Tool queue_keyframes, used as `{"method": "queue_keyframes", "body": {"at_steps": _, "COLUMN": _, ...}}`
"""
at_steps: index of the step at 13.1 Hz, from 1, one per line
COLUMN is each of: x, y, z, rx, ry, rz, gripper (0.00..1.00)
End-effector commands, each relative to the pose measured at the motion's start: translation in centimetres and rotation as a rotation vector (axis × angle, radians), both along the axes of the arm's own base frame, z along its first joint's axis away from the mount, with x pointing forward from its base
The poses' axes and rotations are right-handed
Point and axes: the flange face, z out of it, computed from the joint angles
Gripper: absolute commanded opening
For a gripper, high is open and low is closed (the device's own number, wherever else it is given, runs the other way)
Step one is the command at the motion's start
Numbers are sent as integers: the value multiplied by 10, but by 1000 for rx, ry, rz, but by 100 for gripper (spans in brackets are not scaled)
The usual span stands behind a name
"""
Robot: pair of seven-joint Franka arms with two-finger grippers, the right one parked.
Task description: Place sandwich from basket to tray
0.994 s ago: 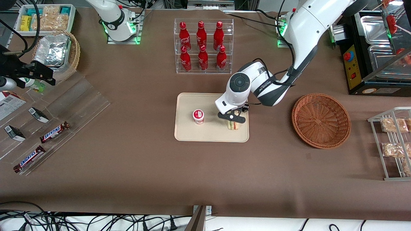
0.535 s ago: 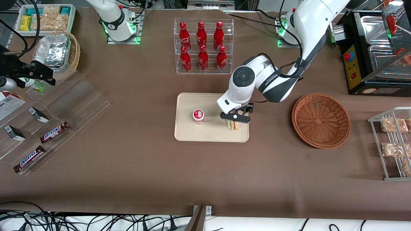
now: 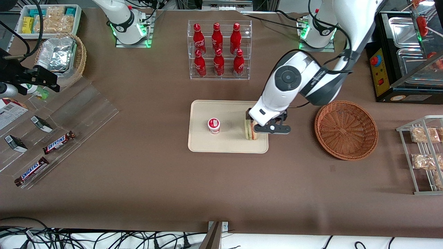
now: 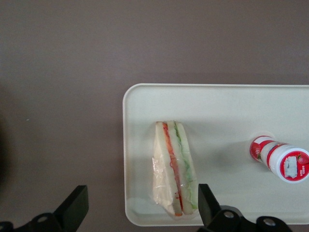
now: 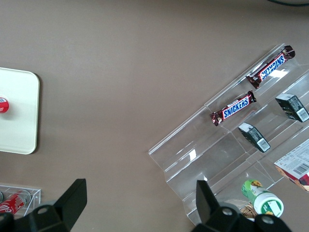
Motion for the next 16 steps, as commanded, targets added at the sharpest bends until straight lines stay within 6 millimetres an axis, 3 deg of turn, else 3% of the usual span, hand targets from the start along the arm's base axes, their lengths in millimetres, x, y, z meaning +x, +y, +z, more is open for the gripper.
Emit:
{"method": "queue_keyframes", "body": {"at_steps": 1, "x": 17, "y": 25, "z": 48, "rx": 26, "ry": 27, "rz": 91, "gripper": 100}}
{"method": "queue_keyframes", "body": {"at_steps": 4, "x": 31, "y": 71, "z": 86, "rx": 30, "ry": -15, "rz": 154, "gripper": 100}}
{"method": "queue_keyframes", "body": {"at_steps": 8, "x": 36, "y": 116, "z": 107, "rx": 59, "ry": -5, "rz": 217, "gripper": 100}}
{"method": "queue_keyframes", "body": {"at_steps": 10, "x": 39, "y": 130, "z": 110, "rx": 62, "ry": -5, "rz": 239, "gripper": 100}}
{"method": "queue_keyframes", "body": {"at_steps": 12, "x": 35, "y": 141, "z": 124, "rx": 63, "ry": -21, "rz": 224, "gripper": 100}}
{"method": "queue_keyframes", "body": {"at_steps": 16, "x": 22, "y": 199, "z": 159, "rx": 34, "ry": -10, "rz": 146, "gripper": 100}}
